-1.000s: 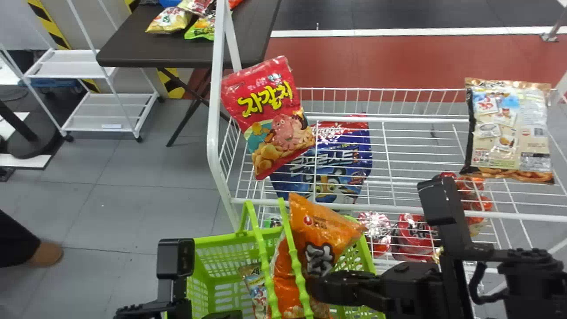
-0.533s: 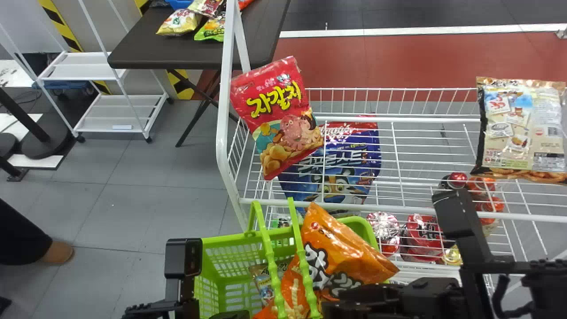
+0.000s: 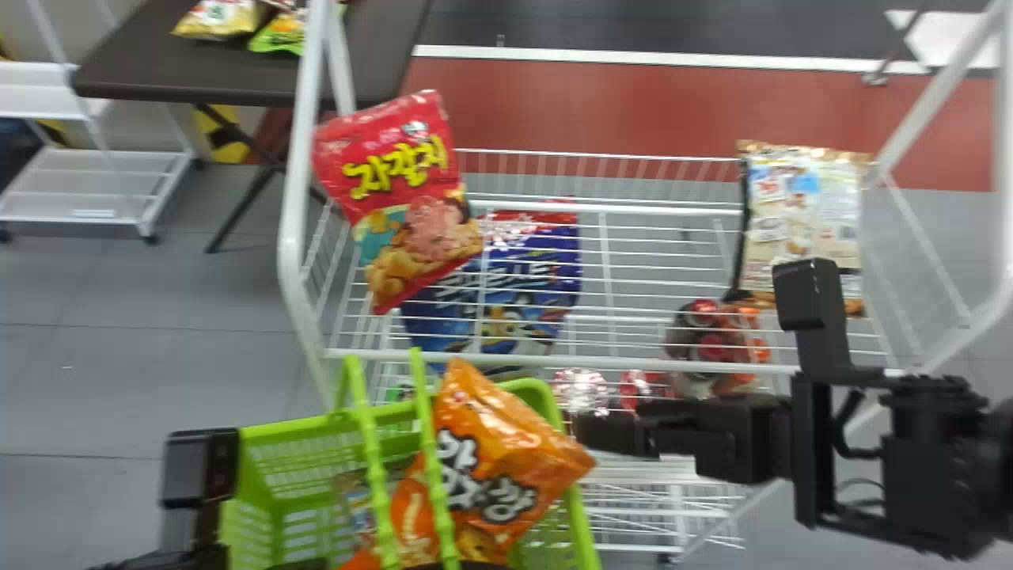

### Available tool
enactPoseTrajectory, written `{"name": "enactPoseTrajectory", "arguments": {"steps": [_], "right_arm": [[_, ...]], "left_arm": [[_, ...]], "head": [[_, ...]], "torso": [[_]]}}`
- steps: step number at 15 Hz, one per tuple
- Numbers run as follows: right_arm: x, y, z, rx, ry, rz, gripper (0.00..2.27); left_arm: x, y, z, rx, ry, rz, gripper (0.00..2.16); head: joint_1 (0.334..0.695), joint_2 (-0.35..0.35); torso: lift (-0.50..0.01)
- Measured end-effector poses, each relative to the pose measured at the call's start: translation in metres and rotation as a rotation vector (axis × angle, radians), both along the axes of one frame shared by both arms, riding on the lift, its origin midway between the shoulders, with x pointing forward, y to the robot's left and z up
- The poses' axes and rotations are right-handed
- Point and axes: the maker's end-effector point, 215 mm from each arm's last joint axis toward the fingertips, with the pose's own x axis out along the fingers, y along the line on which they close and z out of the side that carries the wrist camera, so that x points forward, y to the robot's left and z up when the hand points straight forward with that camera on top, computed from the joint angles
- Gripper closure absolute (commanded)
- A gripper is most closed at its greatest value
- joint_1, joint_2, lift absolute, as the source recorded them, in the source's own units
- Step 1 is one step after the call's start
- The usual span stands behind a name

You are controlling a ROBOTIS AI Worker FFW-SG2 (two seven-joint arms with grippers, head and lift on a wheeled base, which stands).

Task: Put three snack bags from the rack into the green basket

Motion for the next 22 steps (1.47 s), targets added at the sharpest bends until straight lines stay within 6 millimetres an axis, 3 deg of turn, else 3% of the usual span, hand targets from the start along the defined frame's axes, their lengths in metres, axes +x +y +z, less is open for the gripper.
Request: {"name": "enactPoseTrajectory", "arguments": {"steps": [5,8,10,13,17,19,20,21,22], "right_arm": [[0.089,-0.112,0.021,-0.132,-0.168,-0.257,0.04],[0.13,-0.17,0.024,-0.223,-0.223,-0.364,0.04],[0.157,-0.196,0.023,-0.247,-0.25,-0.413,0.04],[0.185,-0.217,0.01,-0.309,-0.264,-0.456,0.04],[0.208,-0.234,-0.021,-0.41,-0.234,-0.468,0.18],[0.213,-0.236,-0.035,-0.438,-0.221,-0.458,0.65],[0.215,-0.237,-0.041,-0.445,-0.216,-0.456,1.05],[0.215,-0.238,-0.044,-0.448,-0.215,-0.455,1.74],[0.215,-0.24,-0.046,-0.453,-0.214,-0.455,2.13]], "left_arm": [[0.0,0.0,0.0,-0.001,-0.001,0.0,2.15],[0.0,0.0,0.001,-0.001,-0.002,0.0,2.15],[0.0,0.001,0.0,-0.001,0.0,0.001,2.15],[-0.001,0.001,0.0,-0.002,0.001,0.001,2.15],[-0.003,0.004,0.001,-0.005,0.005,0.007,2.15],[-0.003,0.005,0.001,-0.007,0.005,0.008,2.15],[-0.004,0.005,0.002,-0.008,0.004,0.007,2.15],[-0.004,0.006,0.002,-0.009,0.004,0.008,2.15],[-0.004,0.006,0.002,-0.009,0.004,0.008,2.15]], "head": [[0.695,-0.325],[0.695,-0.35],[0.695,-0.35],[0.695,-0.35],[0.695,-0.35],[0.695,-0.35],[0.695,-0.35],[0.695,-0.35],[0.695,-0.35]], "torso": [[0.0],[0.0],[0.0],[0.0],[0.0],[0.0],[0.0],[0.0],[0.0]]}}
